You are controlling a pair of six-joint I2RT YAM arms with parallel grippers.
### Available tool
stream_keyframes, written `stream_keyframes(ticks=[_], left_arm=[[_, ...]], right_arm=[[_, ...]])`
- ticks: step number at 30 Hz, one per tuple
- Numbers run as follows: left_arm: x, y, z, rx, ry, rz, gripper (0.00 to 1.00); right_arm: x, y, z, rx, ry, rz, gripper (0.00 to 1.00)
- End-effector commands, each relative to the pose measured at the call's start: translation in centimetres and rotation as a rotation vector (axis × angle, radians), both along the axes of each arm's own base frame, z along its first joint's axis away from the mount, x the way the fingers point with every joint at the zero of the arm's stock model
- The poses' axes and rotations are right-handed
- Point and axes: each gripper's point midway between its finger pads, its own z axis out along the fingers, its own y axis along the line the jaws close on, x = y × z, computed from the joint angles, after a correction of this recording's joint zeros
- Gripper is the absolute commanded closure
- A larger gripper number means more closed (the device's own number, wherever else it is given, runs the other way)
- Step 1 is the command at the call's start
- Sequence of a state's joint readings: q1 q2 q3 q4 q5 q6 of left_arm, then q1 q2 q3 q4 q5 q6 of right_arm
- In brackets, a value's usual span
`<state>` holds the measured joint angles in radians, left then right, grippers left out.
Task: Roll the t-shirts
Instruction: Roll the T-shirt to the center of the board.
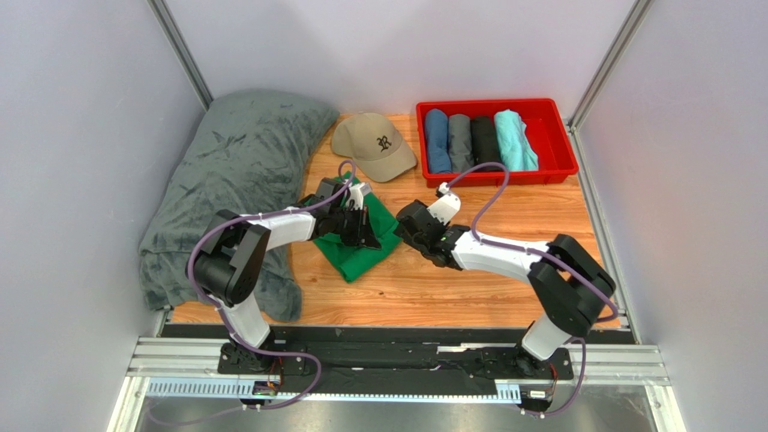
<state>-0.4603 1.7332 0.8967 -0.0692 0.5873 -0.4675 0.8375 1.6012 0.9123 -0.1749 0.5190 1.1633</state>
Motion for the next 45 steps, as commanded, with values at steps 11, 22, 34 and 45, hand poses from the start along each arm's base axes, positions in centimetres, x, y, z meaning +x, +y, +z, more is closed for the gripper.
stream_keyframes(ticks=[11,22,34,45], left_arm=[[-0.7,1.2,-1.8,0.047,0.045,0.013,1.0],[0.3,1.4,0.6,0.046,-0.085,-0.011,0.74],[4.4,4.5,7.5,0.248,-0.585,0.04,0.49],[-0.1,1.4,13.3,0.49,-0.974,-0.15,0.47]], right_arm=[[2.8,3.9,-1.9,0.032,0.023,-0.02,0.48],[2.9,2.8,-3.8,-0.156,0.182,-0.038,0.91],[1.7,-3.3,-4.0,-0.425,0.383,-0.044,0.99],[2.5,-4.1,-2.7,-0.5,0.416,-0.024,0.99]])
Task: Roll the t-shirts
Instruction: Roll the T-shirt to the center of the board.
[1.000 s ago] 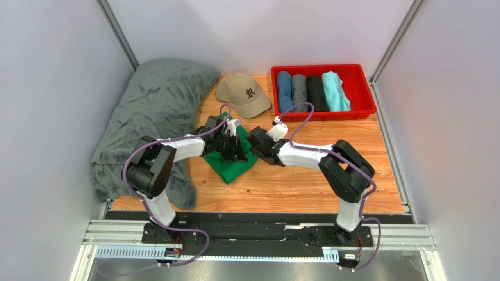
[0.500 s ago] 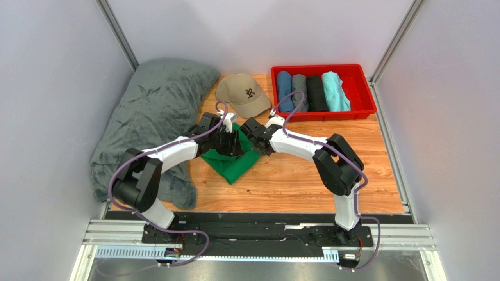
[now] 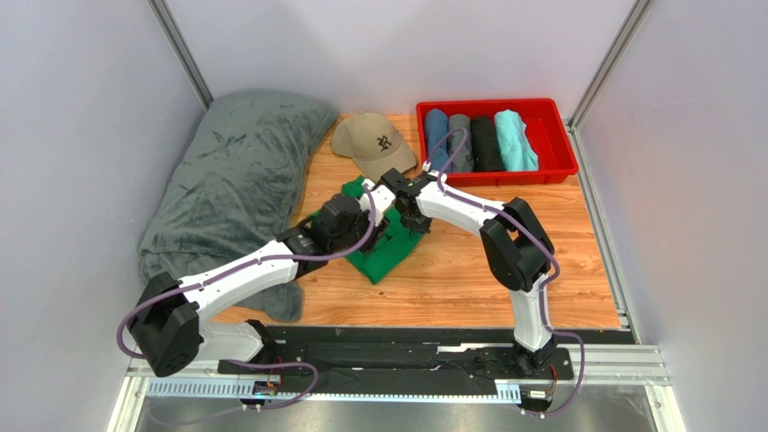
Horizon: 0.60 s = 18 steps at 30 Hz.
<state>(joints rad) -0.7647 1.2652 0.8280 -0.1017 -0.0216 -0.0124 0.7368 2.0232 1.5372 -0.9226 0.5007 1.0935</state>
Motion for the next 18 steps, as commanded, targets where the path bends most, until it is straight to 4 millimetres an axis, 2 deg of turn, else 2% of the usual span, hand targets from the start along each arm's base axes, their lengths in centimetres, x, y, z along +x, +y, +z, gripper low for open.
stream_keyframes(ticks=[1,4,5,7,8,9,14,18], left_arm=[[-0.6,-0.2,2.6,0.159,-0.198,-0.03,0.47],[-2.3,-1.6,1.9,0.226,-0.241,-0.129,0.47],[-3.5,-2.9,1.0,0.263,-0.25,-0.185,0.47],[-3.8,-3.5,-0.2,0.344,-0.306,-0.215,0.46],[-4.5,-4.2,-1.7,0.384,-0.302,-0.249,0.45],[-4.8,-4.4,-2.3,0.408,-0.306,-0.253,0.44],[-5.3,-5.9,-5.2,0.441,-0.264,-0.272,0.37],[-4.2,-6.8,-6.1,0.459,-0.264,-0.225,0.36]], right_arm=[[0.1,-1.0,0.7,-0.082,0.027,0.022,0.99],[0.5,-0.6,1.0,-0.076,0.025,0.02,1.0],[0.5,-0.5,0.9,-0.074,0.026,0.019,1.0],[0.6,-0.3,0.9,-0.063,0.028,0.017,1.0],[0.9,0.0,0.9,-0.056,0.025,0.016,1.0],[0.9,0.2,0.9,-0.051,0.026,0.016,1.0],[1.3,0.8,0.7,-0.037,0.03,0.019,1.0],[1.6,1.1,0.6,-0.025,0.033,0.017,1.0]])
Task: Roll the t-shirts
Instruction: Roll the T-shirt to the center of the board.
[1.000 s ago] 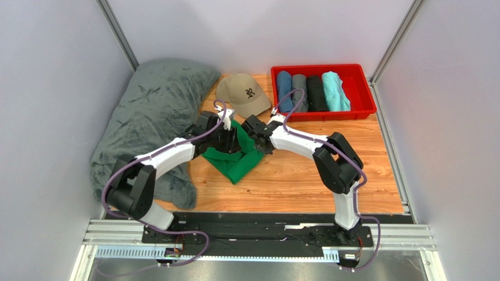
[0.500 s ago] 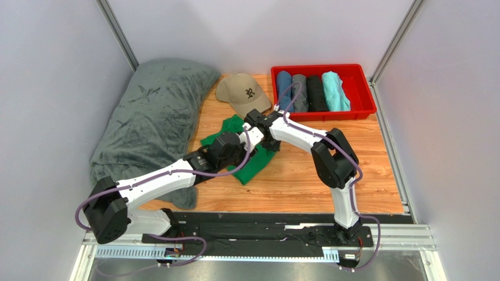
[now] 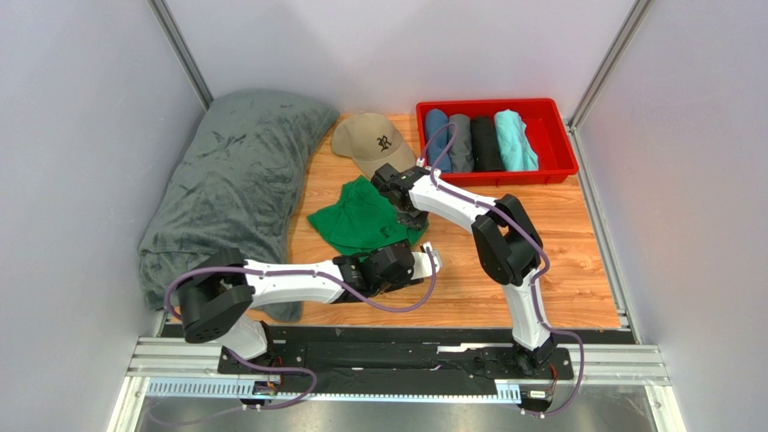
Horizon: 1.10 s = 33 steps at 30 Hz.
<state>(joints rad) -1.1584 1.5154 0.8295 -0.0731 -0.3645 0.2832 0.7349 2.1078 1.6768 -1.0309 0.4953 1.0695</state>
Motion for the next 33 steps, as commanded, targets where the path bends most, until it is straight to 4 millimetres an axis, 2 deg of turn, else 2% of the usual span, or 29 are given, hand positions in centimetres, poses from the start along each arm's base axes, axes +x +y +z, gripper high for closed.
stream_keyframes(ticks=[1,7,15,18,19,21,22,23,25,26,27,28,29,30,31,32,33], left_arm=[[1.8,-1.4,0.2,-0.012,-0.059,0.052,0.35],[3.1,-3.0,-0.6,-0.025,-0.084,0.095,0.33],[4.3,-2.4,-1.8,-0.01,-0.122,0.133,0.33],[4.4,-1.8,-2.3,-0.006,-0.103,0.149,0.49],[4.5,-1.6,-2.3,-0.013,-0.096,0.159,0.66],[4.6,-1.1,-2.4,-0.022,-0.07,0.169,0.85],[4.5,-1.1,-2.2,-0.038,-0.059,0.179,1.0],[4.4,-1.0,-2.3,-0.049,-0.041,0.176,1.0],[4.6,-0.5,-1.5,-0.103,-0.002,0.207,1.0],[4.2,-0.4,-1.6,-0.123,0.035,0.198,1.0],[4.6,-0.1,-0.6,-0.16,0.043,0.212,1.0],[4.1,-0.4,-0.5,-0.2,0.097,0.192,1.0],[4.0,0.0,-0.4,-0.216,0.115,0.201,1.0],[3.8,0.0,0.5,-0.254,0.127,0.193,1.0],[3.6,0.1,0.5,-0.29,0.179,0.185,1.0],[3.3,0.5,0.3,-0.297,0.204,0.193,1.0],[3.2,0.7,0.8,-0.323,0.219,0.19,1.0]], right_arm=[[1.0,0.4,0.4,0.018,-0.014,-0.004,1.0],[1.0,0.3,0.0,0.016,-0.005,-0.01,1.0],[0.8,0.0,-0.8,0.031,0.006,-0.012,1.0],[0.9,0.2,-0.7,0.042,0.001,-0.006,1.0],[0.9,0.3,-0.7,0.047,0.0,-0.006,1.0],[1.1,0.6,-0.3,0.065,-0.012,0.003,0.97],[1.2,0.7,-0.1,0.075,-0.022,0.002,0.93],[1.1,0.7,-0.2,0.082,-0.025,0.003,0.82],[1.7,1.3,1.0,0.126,-0.073,0.009,0.69],[1.9,1.5,1.4,0.14,-0.087,0.01,0.58],[2.3,1.8,2.4,0.166,-0.121,0.01,0.54],[2.5,1.8,2.9,0.176,-0.139,0.009,0.5],[2.9,1.7,3.5,0.184,-0.159,0.005,0.39],[3.3,1.8,4.0,0.205,-0.184,0.0,0.37],[3.6,1.8,5.2,0.23,-0.212,-0.005,0.34],[4.1,1.6,5.9,0.247,-0.232,-0.017,0.27],[4.7,1.8,6.6,0.277,-0.264,-0.023,0.26]])
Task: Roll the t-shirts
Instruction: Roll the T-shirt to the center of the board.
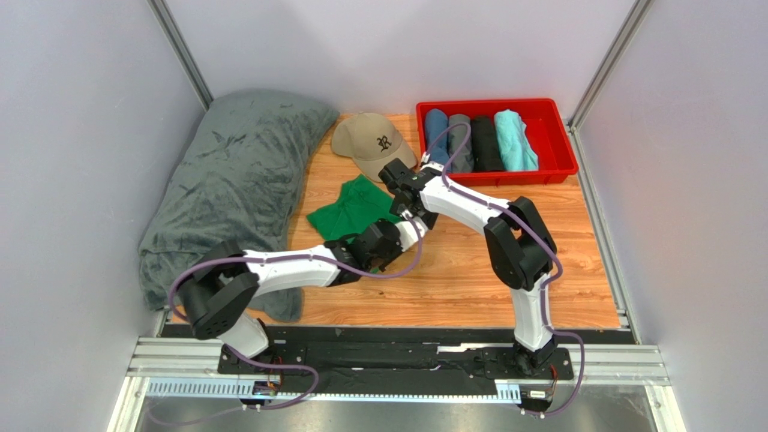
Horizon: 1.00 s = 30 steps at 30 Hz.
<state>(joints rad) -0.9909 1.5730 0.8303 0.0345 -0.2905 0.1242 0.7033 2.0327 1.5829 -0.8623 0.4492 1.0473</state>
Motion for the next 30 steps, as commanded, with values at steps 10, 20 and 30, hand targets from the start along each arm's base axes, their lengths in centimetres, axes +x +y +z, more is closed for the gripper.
stream_keyframes(ticks=[10,20,30], left_arm=[[-2.1,1.6,0.2,-0.351,0.447,0.064,1.0],[-1.7,3.7,-1.5,-0.472,0.754,0.265,1.0],[-1.0,4.4,-2.1,-0.49,0.837,0.333,1.0]], right_arm=[[3.3,0.5,11.0,0.336,-0.381,-0.048,0.21],[-2.0,1.1,6.4,0.356,-0.349,-0.05,0.23],[-4.6,2.8,6.5,0.457,-0.486,-0.022,0.24]])
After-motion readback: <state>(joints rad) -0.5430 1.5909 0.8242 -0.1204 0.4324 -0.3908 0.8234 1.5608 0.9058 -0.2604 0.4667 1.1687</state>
